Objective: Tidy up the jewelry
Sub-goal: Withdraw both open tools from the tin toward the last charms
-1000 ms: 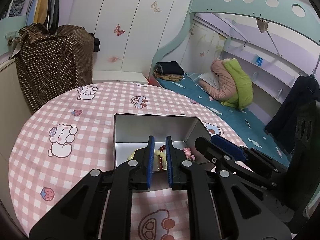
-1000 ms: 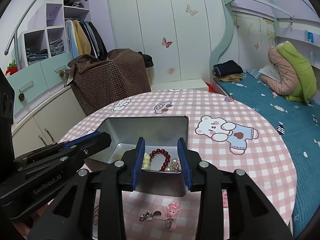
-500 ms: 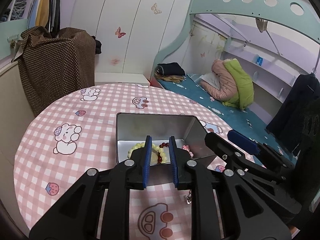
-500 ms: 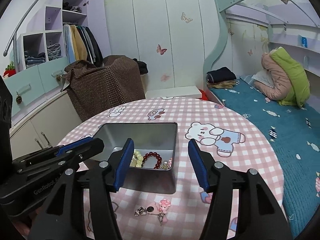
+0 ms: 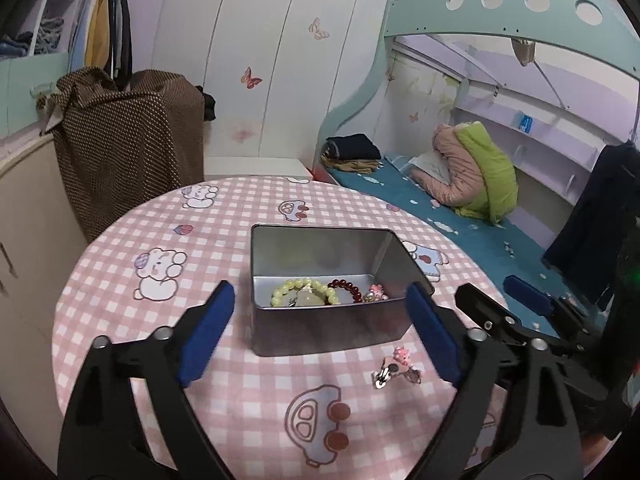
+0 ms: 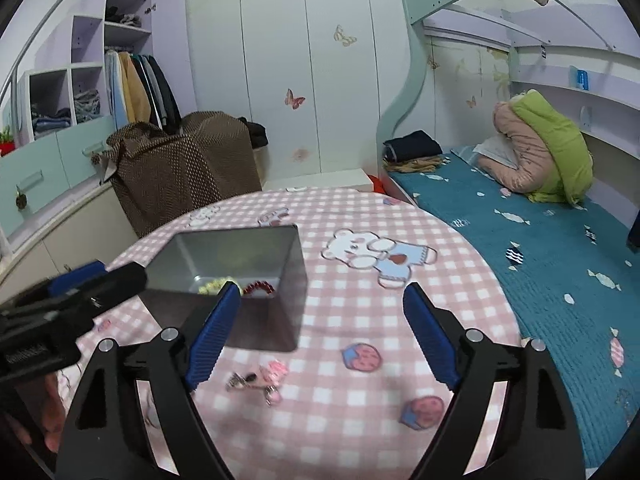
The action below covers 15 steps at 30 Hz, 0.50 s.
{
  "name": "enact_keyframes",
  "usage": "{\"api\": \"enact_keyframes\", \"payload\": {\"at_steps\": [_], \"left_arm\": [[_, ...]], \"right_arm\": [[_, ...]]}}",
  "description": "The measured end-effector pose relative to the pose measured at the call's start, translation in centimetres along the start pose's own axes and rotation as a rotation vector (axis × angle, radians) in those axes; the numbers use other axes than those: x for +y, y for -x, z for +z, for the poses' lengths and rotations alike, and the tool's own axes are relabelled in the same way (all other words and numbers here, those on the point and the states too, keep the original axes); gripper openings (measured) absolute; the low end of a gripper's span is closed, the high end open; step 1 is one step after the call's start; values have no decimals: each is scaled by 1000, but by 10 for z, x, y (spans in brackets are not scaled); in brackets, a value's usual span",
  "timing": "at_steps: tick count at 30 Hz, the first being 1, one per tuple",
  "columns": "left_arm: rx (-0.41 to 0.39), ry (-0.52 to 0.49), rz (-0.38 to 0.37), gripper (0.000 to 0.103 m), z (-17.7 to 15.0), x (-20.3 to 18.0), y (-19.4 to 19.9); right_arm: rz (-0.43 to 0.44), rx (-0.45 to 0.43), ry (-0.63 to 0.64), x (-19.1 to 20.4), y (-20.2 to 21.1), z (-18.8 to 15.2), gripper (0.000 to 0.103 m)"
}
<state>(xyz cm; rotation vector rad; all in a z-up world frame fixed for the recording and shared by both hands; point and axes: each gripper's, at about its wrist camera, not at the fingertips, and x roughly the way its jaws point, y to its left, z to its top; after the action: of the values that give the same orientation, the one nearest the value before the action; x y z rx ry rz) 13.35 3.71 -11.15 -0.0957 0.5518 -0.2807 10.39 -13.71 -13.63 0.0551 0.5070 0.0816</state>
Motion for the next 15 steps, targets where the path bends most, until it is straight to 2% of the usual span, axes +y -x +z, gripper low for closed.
{"api": "enact_keyframes", "payload": {"at_steps": [8,15], "left_arm": [[67,-5,10,92,-18,-1,-1],[138,1,17,92,-34,3,-9]], "right_arm": [[-9,60,26,-4,1,-21,81],[29,126,54,2,-8,-33,80]]}}
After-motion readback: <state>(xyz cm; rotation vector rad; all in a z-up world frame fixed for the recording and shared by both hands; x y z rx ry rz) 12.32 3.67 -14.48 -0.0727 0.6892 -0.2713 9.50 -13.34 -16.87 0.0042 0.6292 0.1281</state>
